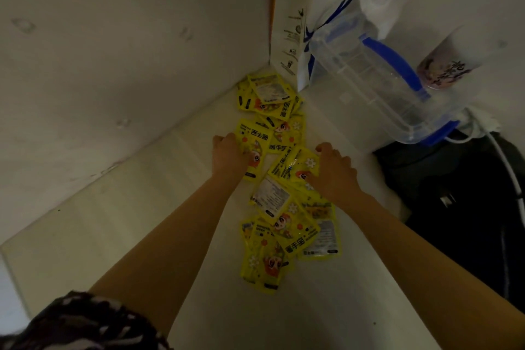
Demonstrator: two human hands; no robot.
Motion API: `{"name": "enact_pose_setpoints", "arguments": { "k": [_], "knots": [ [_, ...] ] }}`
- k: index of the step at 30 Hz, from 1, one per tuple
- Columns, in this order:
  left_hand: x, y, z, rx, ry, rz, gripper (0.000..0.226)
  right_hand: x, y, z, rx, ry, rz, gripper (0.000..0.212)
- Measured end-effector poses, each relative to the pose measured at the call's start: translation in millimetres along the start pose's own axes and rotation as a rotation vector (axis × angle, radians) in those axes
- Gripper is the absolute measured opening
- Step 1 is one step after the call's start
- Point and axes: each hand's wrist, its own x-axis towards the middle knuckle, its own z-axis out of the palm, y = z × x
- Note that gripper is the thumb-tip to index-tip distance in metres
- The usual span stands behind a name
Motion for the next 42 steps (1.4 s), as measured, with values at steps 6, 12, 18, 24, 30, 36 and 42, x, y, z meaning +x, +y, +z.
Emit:
{"name": "enact_pose_setpoints", "arguments": {
  "k": [6, 12, 18, 24, 30, 36, 42],
  "knots": [
    [-16.6, -13.9, -11.1, -0.228, 0.033, -0.071, 0.047, -8.3, 14.4, 0.0, -0.010, 0.049, 0.087, 0.066],
    [-39.5, -50.1, -30.4, -0.353, 0.011, -0.229, 0.071, -22.1, 33.1, -1.2, 0.115, 0.112, 0.120, 0.044],
    [-63.7, -65.0, -40.3, -0.531, -0.053, -0.284, 0.026, -32.3, 44.2, -12.2, 0.291, 0.109, 0.169, 0.037],
    [-78.9, -39.2, -30.7, -0.654, -0.176, -0.223, 0.014, -29.2, 50.1, -27.1, 0.412, 0.054, 0.186, 0.039],
    [-85.6, -7.1, 1.3, -0.552, -0.287, -0.142, 0.011, -11.5, 44.8, -13.7, 0.245, -0.071, 0.149, 0.037],
    [-78.1, -9.8, 24.2, -0.282, -0.119, -0.111, 0.011, -6.7, 45.8, -3.0, 0.136, 0.011, 0.152, 0.040],
    [-79.8, -3.5, 26.0, -0.214, -0.130, -0.081, 0.021, -7.7, 46.2, 0.3, 0.190, 0.008, 0.158, 0.051]
  ]
}}
